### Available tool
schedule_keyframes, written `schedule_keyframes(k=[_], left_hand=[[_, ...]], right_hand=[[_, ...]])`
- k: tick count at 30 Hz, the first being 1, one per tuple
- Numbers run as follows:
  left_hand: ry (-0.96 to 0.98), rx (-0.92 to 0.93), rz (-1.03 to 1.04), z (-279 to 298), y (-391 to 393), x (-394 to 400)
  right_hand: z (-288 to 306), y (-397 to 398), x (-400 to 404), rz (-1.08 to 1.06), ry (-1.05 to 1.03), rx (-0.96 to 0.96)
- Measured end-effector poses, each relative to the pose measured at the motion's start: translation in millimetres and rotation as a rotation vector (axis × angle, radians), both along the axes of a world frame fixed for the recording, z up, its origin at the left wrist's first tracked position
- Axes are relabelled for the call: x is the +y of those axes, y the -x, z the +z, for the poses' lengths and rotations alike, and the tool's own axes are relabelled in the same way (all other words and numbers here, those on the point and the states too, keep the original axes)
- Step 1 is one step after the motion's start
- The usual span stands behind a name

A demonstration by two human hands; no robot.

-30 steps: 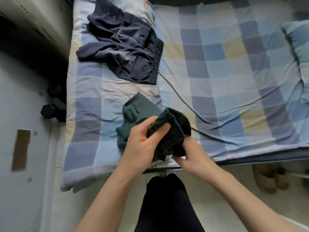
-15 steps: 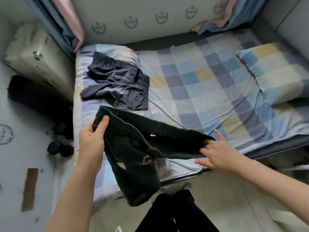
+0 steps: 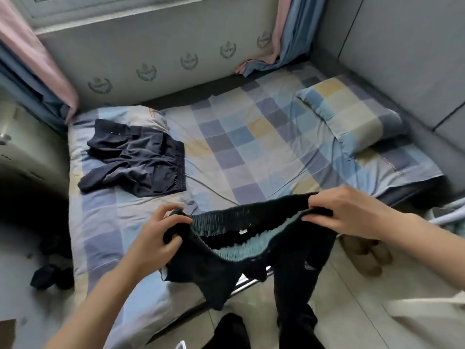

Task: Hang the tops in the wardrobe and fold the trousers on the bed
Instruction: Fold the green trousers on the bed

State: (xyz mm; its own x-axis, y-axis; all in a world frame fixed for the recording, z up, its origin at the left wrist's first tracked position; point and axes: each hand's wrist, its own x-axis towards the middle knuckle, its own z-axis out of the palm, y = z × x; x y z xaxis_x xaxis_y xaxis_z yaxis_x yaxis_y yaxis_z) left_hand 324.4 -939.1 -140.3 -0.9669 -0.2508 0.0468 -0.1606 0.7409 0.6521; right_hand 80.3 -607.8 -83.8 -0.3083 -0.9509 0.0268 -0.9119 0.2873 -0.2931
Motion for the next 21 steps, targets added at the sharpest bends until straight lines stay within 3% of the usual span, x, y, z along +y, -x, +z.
schedule_keyframes(k=[4,10,16,21], left_hand=[[0.113,-0.114,-0.201,-8.3,37.6,42.8],[0.435,0.023,-0.378,0.1,120.0,93.8],[0.635,0.019,-0.325,39.7,189.4,108.5],[0.627,0.034,-0.210,45.0,209.5,110.6]], right_hand=[[8.5,47.5,55.7,-0.042,0.083,0.125],[14.6,111.0,130.1,0.129,0.094,0.249],[20.7,169.0,183.3,0.416,0.021,0.418],[19.5,198.6,191.5,0.464,0.052,0.526]])
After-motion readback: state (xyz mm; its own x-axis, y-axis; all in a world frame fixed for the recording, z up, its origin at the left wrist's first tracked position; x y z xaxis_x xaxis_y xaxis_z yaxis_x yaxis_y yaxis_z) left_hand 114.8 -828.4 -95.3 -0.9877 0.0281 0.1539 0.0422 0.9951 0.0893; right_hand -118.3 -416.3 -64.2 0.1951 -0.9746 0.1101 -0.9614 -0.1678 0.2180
